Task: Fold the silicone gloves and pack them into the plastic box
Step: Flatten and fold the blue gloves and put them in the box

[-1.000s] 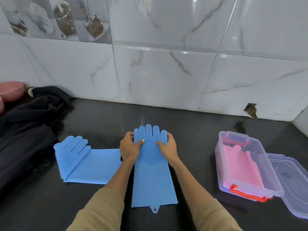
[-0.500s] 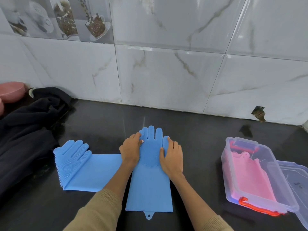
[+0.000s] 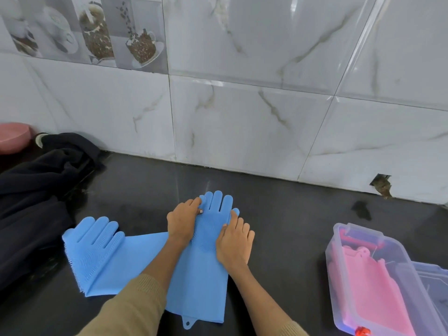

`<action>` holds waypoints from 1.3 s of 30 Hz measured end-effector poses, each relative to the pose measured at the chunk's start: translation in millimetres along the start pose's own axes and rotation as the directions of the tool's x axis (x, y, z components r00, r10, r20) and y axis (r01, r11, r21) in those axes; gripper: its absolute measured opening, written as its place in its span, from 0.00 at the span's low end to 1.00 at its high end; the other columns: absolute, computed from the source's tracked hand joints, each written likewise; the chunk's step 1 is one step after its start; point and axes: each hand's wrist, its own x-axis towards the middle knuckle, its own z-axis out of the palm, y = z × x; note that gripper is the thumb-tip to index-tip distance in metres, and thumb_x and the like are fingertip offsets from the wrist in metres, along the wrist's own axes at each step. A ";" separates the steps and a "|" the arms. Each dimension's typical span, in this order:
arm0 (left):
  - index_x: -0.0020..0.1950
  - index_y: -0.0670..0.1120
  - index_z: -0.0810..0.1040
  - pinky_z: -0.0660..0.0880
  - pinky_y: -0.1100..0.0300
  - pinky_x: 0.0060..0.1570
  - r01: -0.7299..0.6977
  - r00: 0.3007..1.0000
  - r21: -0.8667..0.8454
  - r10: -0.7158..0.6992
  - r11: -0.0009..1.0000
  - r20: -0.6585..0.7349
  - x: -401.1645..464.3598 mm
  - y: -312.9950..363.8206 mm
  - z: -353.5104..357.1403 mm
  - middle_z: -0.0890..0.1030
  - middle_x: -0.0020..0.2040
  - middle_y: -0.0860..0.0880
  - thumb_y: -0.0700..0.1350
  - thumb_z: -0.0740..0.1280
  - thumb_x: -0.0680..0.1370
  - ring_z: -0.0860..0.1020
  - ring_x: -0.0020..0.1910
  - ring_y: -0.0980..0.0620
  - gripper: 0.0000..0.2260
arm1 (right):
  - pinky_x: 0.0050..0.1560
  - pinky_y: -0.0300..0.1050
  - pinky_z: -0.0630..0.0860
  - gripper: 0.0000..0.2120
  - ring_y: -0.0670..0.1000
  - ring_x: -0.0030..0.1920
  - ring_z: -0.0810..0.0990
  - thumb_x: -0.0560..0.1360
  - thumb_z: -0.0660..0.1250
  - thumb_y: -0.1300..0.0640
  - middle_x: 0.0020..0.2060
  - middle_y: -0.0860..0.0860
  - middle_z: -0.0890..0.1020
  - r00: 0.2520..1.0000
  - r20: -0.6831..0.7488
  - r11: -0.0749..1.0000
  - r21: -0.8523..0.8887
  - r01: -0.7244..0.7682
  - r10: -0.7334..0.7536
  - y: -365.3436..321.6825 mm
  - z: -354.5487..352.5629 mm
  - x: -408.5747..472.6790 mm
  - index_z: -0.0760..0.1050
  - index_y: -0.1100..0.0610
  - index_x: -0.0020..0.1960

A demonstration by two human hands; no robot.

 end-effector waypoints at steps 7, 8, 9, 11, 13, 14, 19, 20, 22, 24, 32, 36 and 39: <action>0.49 0.49 0.76 0.69 0.58 0.40 0.214 0.974 -0.412 -0.223 0.886 0.027 -3.3 -12.0 -15.7 0.78 0.41 0.55 0.52 0.60 0.81 0.76 0.40 0.52 0.09 | 0.56 0.44 0.65 0.22 0.51 0.52 0.69 0.79 0.53 0.48 0.57 0.51 0.69 0.999 -0.034 0.998 0.068 0.018 -0.016 0.2 -3.0 3.0 0.60 0.51 0.72; 0.47 0.47 0.76 0.70 0.57 0.40 0.220 0.972 -0.421 -0.234 0.880 0.019 -7.3 -18.1 -20.4 0.79 0.40 0.53 0.52 0.58 0.82 0.77 0.40 0.51 0.12 | 0.56 0.44 0.64 0.21 0.51 0.53 0.69 0.79 0.55 0.48 0.58 0.51 0.68 0.999 -0.052 0.991 0.131 0.011 -0.004 1.1 -4.3 2.0 0.62 0.51 0.70; 0.45 0.46 0.76 0.70 0.56 0.41 0.223 0.971 -0.395 -0.237 0.891 0.014 -13.1 -25.9 -24.7 0.79 0.39 0.52 0.52 0.56 0.82 0.77 0.39 0.49 0.14 | 0.56 0.44 0.63 0.19 0.52 0.54 0.68 0.78 0.57 0.48 0.58 0.52 0.67 0.997 -0.072 0.981 0.194 -0.003 0.017 1.3 -5.7 0.9 0.65 0.52 0.68; 0.44 0.45 0.77 0.68 0.52 0.47 0.250 0.965 -0.304 -0.261 0.919 0.006 -27.9 -43.4 -32.3 0.79 0.38 0.51 0.51 0.56 0.82 0.77 0.41 0.47 0.15 | 0.56 0.44 0.61 0.15 0.52 0.55 0.68 0.78 0.59 0.49 0.58 0.52 0.67 0.994 -0.094 0.961 0.273 -0.033 0.061 -1.6 -9.3 -3.6 0.71 0.53 0.62; 0.45 0.47 0.79 0.65 0.49 0.53 0.263 0.964 -0.240 -0.266 0.934 0.021 -44.0 -57.0 -37.6 0.80 0.39 0.51 0.52 0.58 0.82 0.77 0.45 0.46 0.14 | 0.55 0.43 0.61 0.10 0.52 0.55 0.68 0.77 0.60 0.53 0.57 0.52 0.68 0.995 -0.088 0.959 0.284 -0.014 0.041 -9.5 -10.9 -11.1 0.74 0.53 0.57; 0.46 0.47 0.80 0.64 0.48 0.55 0.254 0.967 -0.211 -0.251 0.944 0.042 -51.2 -60.4 -39.9 0.80 0.41 0.50 0.52 0.59 0.81 0.76 0.48 0.45 0.14 | 0.55 0.43 0.60 0.09 0.53 0.55 0.68 0.77 0.61 0.55 0.56 0.51 0.70 0.997 -0.077 0.960 0.279 0.019 0.002 -15.3 -11.0 -15.2 0.75 0.53 0.55; 0.52 0.51 0.80 0.60 0.49 0.58 0.204 0.972 -0.064 -0.194 0.977 0.135 -72.3 -62.5 -55.6 0.79 0.50 0.51 0.52 0.61 0.80 0.68 0.59 0.46 0.10 | 0.55 0.43 0.61 0.08 0.52 0.56 0.69 0.76 0.61 0.59 0.52 0.49 0.75 0.973 -0.004 0.907 0.363 0.216 -0.231 -56.5 -13.6 -32.2 0.77 0.52 0.51; 0.51 0.51 0.80 0.60 0.49 0.58 0.207 0.970 -0.061 -0.196 0.977 0.143 -75.4 -63.0 -58.8 0.79 0.50 0.51 0.51 0.61 0.80 0.68 0.59 0.46 0.09 | 0.54 0.42 0.60 0.08 0.52 0.56 0.70 0.76 0.61 0.58 0.52 0.49 0.76 0.964 0.022 0.883 0.407 0.234 -0.266 -65.1 -14.7 -34.8 0.77 0.52 0.52; 0.49 0.51 0.78 0.59 0.51 0.54 0.213 0.974 -0.111 -0.201 0.971 0.106 -81.8 -65.3 -65.3 0.79 0.49 0.51 0.47 0.60 0.81 0.67 0.56 0.47 0.08 | 0.57 0.42 0.62 0.12 0.52 0.58 0.72 0.77 0.62 0.53 0.55 0.50 0.77 0.930 0.131 0.843 0.480 0.245 -0.344 -81.6 -16.2 -40.2 0.74 0.53 0.59; 0.45 0.52 0.76 0.59 0.54 0.50 0.196 0.980 -0.209 -0.200 0.958 0.002 -87.9 -68.7 -74.6 0.78 0.46 0.53 0.42 0.59 0.79 0.67 0.51 0.49 0.09 | 0.61 0.45 0.68 0.23 0.53 0.60 0.73 0.77 0.62 0.46 0.60 0.52 0.74 0.843 0.352 0.807 0.571 0.150 -0.406 -97.6 -19.3 -45.1 0.68 0.56 0.67; 0.53 0.45 0.79 0.68 0.63 0.50 0.146 0.898 -0.766 -0.409 0.626 -0.164 -110.6 -77.5 -112.2 0.80 0.52 0.49 0.42 0.61 0.81 0.76 0.49 0.55 0.08 | 0.27 0.31 0.62 0.16 0.46 0.30 0.65 0.79 0.62 0.58 0.29 0.51 0.67 0.825 0.314 0.539 0.842 -0.013 -0.470 -132.6 -36.3 -54.4 0.66 0.56 0.34; 0.65 0.43 0.73 0.68 0.63 0.57 0.278 0.804 -0.860 -0.594 0.429 -0.037 -115.6 -50.6 -116.7 0.76 0.62 0.49 0.43 0.60 0.81 0.74 0.58 0.53 0.13 | 0.35 0.38 0.66 0.10 0.49 0.37 0.70 0.79 0.60 0.58 0.37 0.57 0.73 0.871 0.286 0.522 0.852 -0.041 -0.399 -152.6 -61.3 -37.2 0.72 0.64 0.44; 0.67 0.45 0.71 0.69 0.63 0.53 0.372 0.794 -0.886 -0.589 0.276 0.149 -106.3 -27.5 -125.3 0.76 0.57 0.51 0.47 0.58 0.82 0.74 0.53 0.55 0.15 | 0.33 0.35 0.64 0.09 0.45 0.33 0.65 0.79 0.58 0.58 0.33 0.50 0.67 0.912 0.169 0.478 0.878 0.033 -0.373 -156.8 -94.9 -20.0 0.67 0.59 0.41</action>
